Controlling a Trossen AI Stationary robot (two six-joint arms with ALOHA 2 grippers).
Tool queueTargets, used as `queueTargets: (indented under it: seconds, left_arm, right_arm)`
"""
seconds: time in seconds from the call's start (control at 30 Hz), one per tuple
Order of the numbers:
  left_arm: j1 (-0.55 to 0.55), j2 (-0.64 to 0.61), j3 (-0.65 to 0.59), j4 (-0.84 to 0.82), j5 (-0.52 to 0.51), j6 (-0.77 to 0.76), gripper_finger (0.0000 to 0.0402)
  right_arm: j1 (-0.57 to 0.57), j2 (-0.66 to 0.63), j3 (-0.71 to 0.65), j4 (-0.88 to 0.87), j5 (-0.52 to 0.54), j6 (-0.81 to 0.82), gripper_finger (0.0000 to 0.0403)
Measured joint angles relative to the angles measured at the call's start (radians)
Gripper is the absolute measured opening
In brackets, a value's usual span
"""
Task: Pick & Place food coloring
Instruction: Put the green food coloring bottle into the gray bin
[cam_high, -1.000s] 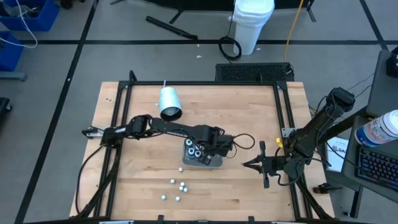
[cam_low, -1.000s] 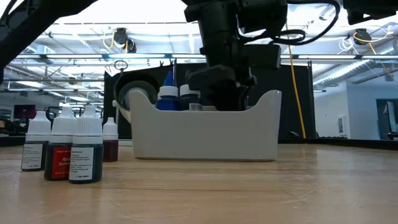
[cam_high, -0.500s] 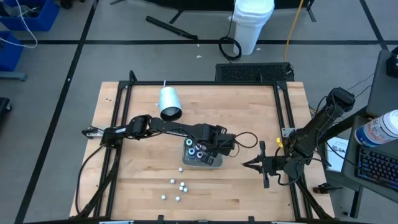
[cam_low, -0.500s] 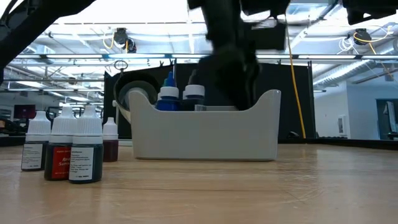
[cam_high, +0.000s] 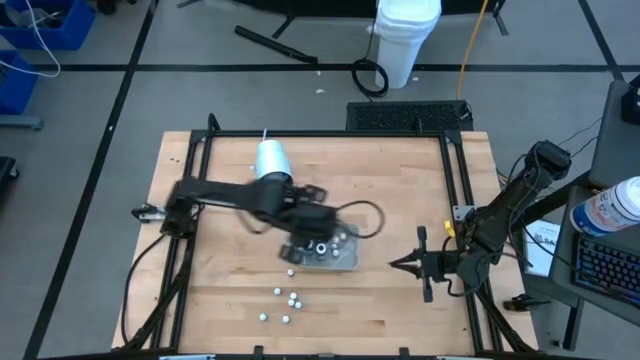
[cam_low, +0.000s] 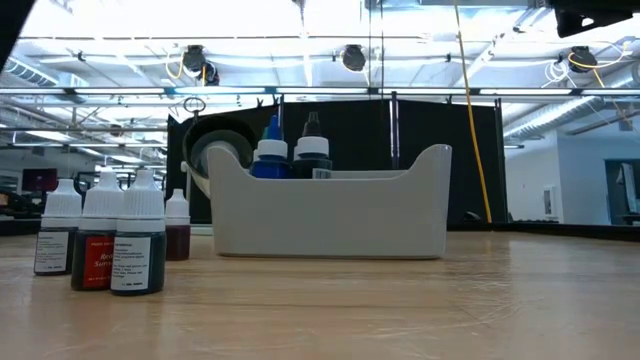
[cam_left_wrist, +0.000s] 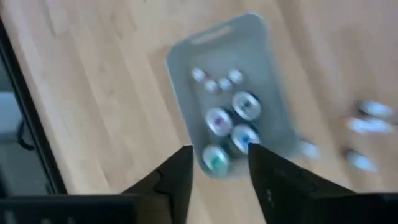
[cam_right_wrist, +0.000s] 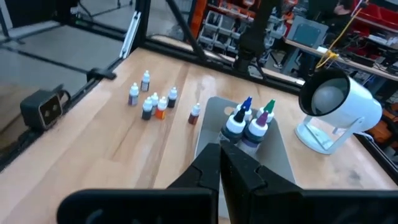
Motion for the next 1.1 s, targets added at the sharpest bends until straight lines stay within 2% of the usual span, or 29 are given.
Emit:
queueTargets:
  seconds: [0.1, 0.17, 0.3, 0.43, 0.53, 0.63, 0.7, 0.83, 0.93, 1.0, 1.1]
  left_arm:
    - [-0.041, -0.113, -0.006, -0.068, -0.002, -0.103, 0.0112]
    - [-0.07, -0.194, -0.041, -0.039, -0.009, -0.146, 0.0077]
    - [-0.146, -0.387, -0.254, 0.16, -0.007, -0.196, 0.0011]
    - [-0.264, -0.604, -0.623, 0.471, -0.032, -0.212, 0.0013]
    - [-0.347, -0.749, -0.944, 0.785, -0.083, -0.175, 0.0006]
    - [-0.392, -0.876, -1.251, 1.08, -0.138, -0.156, 0.0006]
    - [-0.397, -0.958, -1.42, 1.207, -0.157, -0.163, 0.0005]
    - [-0.398, -1.153, -1.671, 1.378, -0.224, -0.206, 0.0004]
    - [-0.423, -1.306, -1.818, 1.587, -0.211, -0.189, 0.0003]
    - [-0.43, -1.373, -1.912, 1.688, -0.217, -0.18, 0.0003]
    - [-0.439, -1.438, -2.027, 1.753, -0.253, -0.185, 0.0002]
  right_arm:
    - [-0.012, 0.0, 0.0, 0.029, 0.0, -0.003, 0.0004]
    - [-0.02, 0.0, 0.0, 0.046, -0.003, 0.003, 0.0004]
    - [-0.037, 0.023, 0.0, 0.055, -0.006, 0.06, 0.0004]
    - [-0.056, 0.056, 0.0, 0.104, -0.007, 0.057, 0.0004]
    - [-0.073, 0.069, 0.0, 0.154, -0.007, 0.054, 0.0004]
    - [-0.09, 0.085, 0.0, 0.189, -0.007, 0.055, 0.0004]
    - [-0.103, 0.098, 0.0, 0.201, -0.007, 0.057, 0.0004]
    - [-0.128, 0.13, 0.0, 0.203, -0.005, 0.058, 0.0004]
    - [-0.134, 0.146, 0.0, 0.2, -0.005, 0.03, 0.0004]
    - [-0.138, 0.149, 0.0, 0.206, -0.006, 0.017, 0.0004]
    - [-0.149, 0.15, 0.0, 0.209, -0.005, 0.014, 0.0004]
